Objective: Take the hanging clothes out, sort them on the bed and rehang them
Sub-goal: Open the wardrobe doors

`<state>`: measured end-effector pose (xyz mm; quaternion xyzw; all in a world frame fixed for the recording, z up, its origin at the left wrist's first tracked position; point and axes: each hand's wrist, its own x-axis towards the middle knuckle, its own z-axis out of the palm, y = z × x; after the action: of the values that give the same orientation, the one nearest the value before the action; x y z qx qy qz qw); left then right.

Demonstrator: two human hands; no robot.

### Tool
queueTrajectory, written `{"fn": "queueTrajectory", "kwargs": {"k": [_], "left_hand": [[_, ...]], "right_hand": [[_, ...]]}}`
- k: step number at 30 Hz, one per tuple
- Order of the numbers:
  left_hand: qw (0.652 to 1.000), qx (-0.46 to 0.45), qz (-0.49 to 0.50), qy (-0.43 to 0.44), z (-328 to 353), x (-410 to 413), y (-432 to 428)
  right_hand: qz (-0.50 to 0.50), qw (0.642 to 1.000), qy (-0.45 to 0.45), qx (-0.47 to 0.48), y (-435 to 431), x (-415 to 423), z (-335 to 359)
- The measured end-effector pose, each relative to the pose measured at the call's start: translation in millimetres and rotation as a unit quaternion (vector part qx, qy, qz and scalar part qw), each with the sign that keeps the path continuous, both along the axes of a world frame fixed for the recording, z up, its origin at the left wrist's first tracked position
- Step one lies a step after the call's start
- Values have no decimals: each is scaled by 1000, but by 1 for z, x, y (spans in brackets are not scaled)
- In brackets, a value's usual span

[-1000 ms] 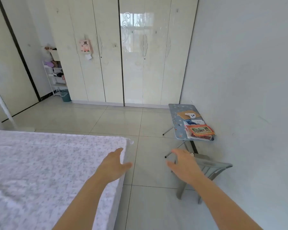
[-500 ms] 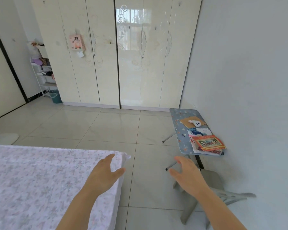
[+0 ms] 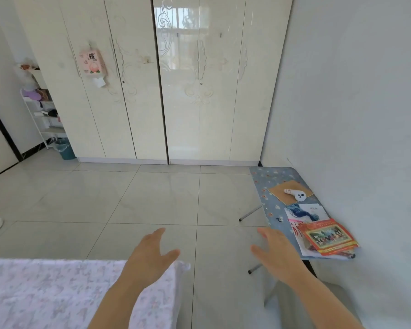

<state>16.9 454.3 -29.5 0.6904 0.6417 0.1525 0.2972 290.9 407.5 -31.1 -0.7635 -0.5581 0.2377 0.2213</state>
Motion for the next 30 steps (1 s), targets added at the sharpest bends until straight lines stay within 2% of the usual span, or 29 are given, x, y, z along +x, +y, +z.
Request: {"fn": "queueTrajectory", "kwargs": {"k": [13,20,30], "left_hand": [[996,22,20,89,21,90,257],[995,-4,29,95,9,108,380],[995,-11,8,94,3,122,622]], "right_hand": [[38,999,4,30,275,78,3],[47,999,4,10,404,101,-9],[30,999,-20,-4,642,112,-16]]}}
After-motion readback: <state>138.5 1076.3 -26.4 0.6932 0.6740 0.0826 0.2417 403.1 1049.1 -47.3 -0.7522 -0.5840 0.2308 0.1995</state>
